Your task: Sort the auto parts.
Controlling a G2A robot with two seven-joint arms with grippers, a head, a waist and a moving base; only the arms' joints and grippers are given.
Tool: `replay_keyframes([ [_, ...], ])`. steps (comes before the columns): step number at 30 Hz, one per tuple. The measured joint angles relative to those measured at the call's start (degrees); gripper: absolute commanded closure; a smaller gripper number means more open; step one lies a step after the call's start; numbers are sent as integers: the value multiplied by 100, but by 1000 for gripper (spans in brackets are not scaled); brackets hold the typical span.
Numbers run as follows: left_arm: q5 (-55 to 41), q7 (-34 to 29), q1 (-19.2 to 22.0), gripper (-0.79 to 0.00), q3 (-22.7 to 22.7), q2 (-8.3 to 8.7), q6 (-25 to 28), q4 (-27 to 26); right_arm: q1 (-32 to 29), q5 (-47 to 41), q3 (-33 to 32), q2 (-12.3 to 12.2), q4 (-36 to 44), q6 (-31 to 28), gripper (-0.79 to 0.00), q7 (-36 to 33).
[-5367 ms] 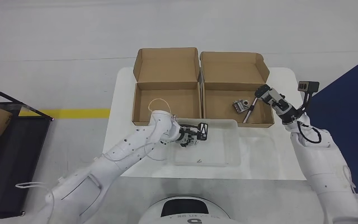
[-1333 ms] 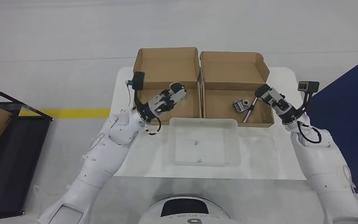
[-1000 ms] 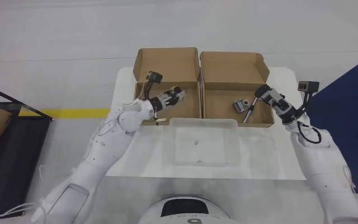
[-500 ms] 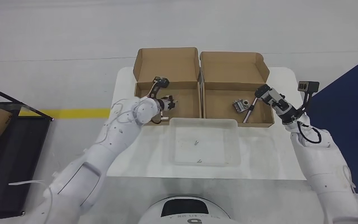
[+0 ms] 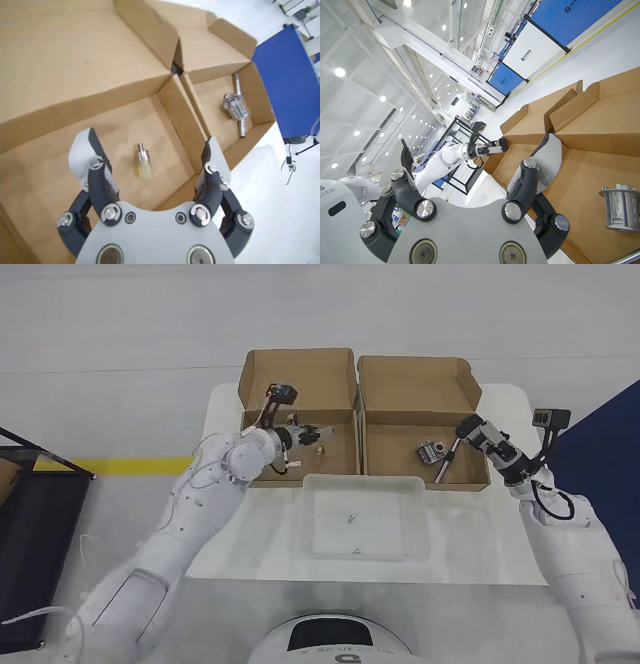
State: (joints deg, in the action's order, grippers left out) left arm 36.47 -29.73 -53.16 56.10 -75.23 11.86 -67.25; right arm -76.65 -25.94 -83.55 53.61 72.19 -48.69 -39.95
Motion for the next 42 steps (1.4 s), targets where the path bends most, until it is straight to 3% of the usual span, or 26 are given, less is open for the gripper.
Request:
replay_keyframes([
  [5,166,-788,-1105,-785,836,332,85,-2032,0,0,0,0,0,0,-785,0],
  [8,401,-1350,-1590,-785,1028,446,244,-3056,0,0,0,0,0,0,-785,0],
  [12,257,-1513,-1946,-785,1028,498,813,-3807,0,0,0,0,0,0,-785,0],
  [23,193,-1450,-1948,-785,994,510,772,-3808,0,0,0,0,0,0,-785,0],
  [25,633,-1621,-1978,-785,736,526,691,-3893,0,0,0,0,0,0,-785,0],
  [28,2040,-2094,-1939,-785,102,504,724,-3889,0,0,0,0,0,0,-785,0],
  [31,2943,-2412,-1844,-711,-396,449,578,-3773,0,0,0,0,0,0,-785,0],
  [34,3057,-2697,-1657,-542,-759,374,489,-3560,0,0,0,0,0,0,-785,0],
  [36,3006,-2834,-1477,-536,-949,311,388,-3343,0,0,0,0,0,0,-785,0],
  [39,2766,-3001,-1229,-613,-1268,203,408,-2975,0,0,0,0,0,0,-785,0],
  [42,2849,-3051,-943,-600,-1593,84,334,-2594,0,0,0,0,0,0,-785,0],
])
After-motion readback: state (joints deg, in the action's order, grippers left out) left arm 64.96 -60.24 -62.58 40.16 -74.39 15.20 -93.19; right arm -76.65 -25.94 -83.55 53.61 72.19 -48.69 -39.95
